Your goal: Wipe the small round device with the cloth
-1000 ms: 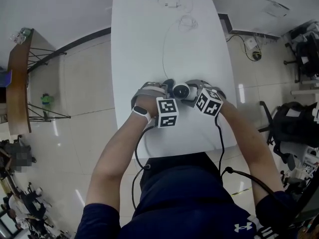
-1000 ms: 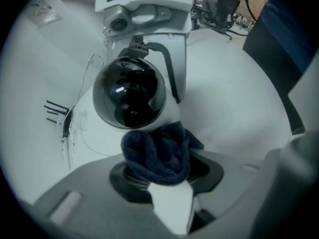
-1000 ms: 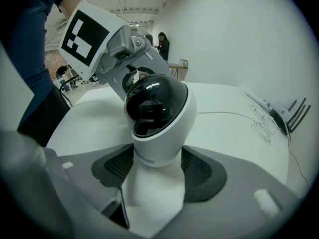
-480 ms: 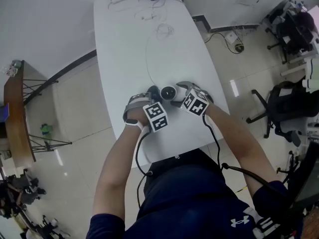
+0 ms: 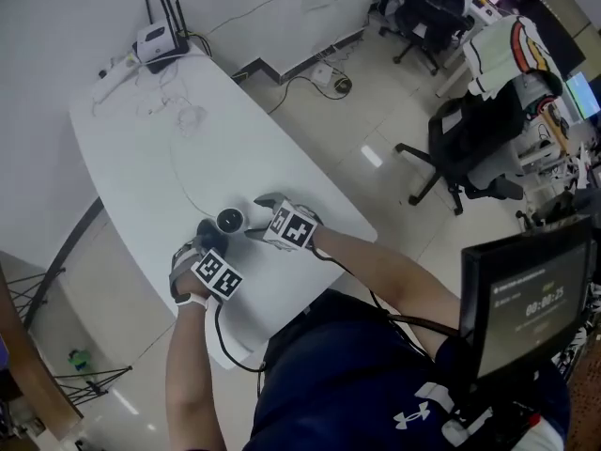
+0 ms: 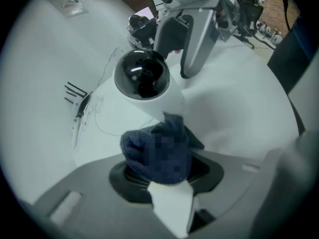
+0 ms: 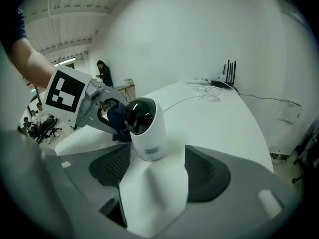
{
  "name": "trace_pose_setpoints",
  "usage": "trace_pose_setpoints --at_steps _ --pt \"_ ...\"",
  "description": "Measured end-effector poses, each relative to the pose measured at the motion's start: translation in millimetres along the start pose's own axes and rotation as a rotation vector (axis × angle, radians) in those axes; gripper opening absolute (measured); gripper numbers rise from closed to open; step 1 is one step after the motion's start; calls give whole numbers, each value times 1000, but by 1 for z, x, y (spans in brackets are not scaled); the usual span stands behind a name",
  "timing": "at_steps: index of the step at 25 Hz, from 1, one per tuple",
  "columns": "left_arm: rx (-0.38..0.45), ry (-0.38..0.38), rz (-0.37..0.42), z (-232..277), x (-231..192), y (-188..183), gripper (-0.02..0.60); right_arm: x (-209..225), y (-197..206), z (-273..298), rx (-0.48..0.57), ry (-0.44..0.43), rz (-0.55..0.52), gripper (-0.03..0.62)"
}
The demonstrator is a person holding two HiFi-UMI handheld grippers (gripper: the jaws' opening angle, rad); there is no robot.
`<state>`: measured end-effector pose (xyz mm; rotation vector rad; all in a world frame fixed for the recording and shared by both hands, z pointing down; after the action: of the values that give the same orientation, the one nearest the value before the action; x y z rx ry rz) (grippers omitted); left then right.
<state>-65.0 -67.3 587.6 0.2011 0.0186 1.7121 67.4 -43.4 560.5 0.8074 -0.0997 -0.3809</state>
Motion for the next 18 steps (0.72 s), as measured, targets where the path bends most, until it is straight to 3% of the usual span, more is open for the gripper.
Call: trace_pose_setpoints --at_steps 3,7,11,15,18 --pt "20 -48 -43 -7 -3 4 160 0 2 -4 9 16 28 347" --pt "95 -99 -181 -30 8 9 160 4 7 -27 36 21 107 336" --pt "305 -106 -317 -63 24 7 160 15 13 -65 44 69 214 291" --pt "574 -18 -453 -90 50 36 160 2 13 -78 12 57 406 199" --pt "683 9 -542 -105 79 47 160 -10 22 -97 14 37 478 162"
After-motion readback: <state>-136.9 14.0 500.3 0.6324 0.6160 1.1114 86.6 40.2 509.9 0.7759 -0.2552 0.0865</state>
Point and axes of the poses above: the fingertips, and each gripper's own axes: z forward along the fingers, x to its right, y out of its underside, the point moved 3 cm from there along -z, backward along the fingers, and after that the axes turned 15 degrees about y, right-handed, at the moved point
